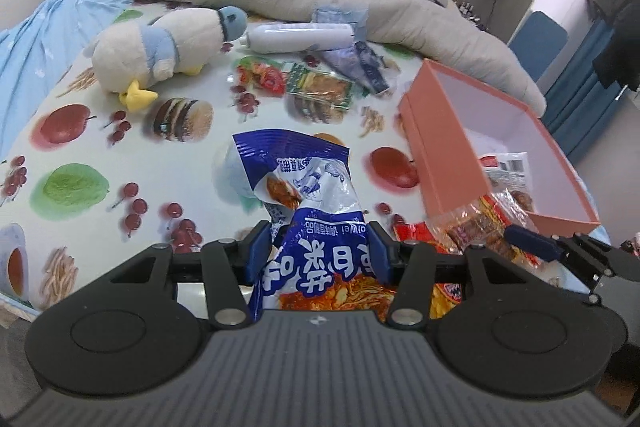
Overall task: Organize snacks
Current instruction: 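Lift both held packets and carry them over the pink box, then open both tools to drop the blue bag and jerky packet into the box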
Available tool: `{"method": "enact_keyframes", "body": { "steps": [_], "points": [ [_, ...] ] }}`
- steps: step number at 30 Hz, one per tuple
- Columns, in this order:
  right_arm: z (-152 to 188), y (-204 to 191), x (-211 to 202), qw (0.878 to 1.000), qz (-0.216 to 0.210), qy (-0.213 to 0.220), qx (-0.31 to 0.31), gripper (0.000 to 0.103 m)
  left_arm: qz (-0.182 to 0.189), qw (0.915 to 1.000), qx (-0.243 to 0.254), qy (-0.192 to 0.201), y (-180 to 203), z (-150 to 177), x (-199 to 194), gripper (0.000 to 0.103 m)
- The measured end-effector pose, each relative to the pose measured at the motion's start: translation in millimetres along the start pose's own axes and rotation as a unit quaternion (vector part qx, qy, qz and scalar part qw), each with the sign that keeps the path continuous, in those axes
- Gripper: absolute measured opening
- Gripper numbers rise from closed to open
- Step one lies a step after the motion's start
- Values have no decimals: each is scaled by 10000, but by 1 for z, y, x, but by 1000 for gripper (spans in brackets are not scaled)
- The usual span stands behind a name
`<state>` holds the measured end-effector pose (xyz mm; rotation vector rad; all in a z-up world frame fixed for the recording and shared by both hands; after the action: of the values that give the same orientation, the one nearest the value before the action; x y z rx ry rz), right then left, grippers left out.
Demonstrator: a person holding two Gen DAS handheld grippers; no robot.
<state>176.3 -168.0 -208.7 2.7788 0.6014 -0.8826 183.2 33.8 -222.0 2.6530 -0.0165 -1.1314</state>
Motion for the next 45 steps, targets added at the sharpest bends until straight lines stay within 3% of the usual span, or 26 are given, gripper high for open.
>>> {"method": "enact_keyframes", "body": {
  "steps": [7,17,28,29,30,45],
  "points": [
    [-25,28,-31,9992,259,264,165,52,236,9997,16,-77,30,-5,-7,57],
    [-29,89,-66,9954,636,365,617,52,737,9964,412,-112,111,-20,-11,57],
    [-26,152,-47,9909,842,271,1017,51,922,9928,722,-240,176,-48,34,57],
    [-25,156,-44,9908,827,260,1035,44,933,9925,744,-261,181,-51,41,57],
    [-24,163,-38,9904,837,185,1083,4,943,9922,761,-283,185,-55,49,57],
    [1,248,59,9816,955,-437,1594,6,1078,9827,1271,-809,250,-92,187,57]
  ]
}}
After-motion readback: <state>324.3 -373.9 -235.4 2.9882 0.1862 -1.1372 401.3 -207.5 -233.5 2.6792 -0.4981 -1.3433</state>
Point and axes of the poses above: each gripper's, at about its wrist camera, not at the fingertips, and x roughly the way its jaws point, y to its right, z to its underside, the point moved 9 cm from there along x, roughly the way its jaws point
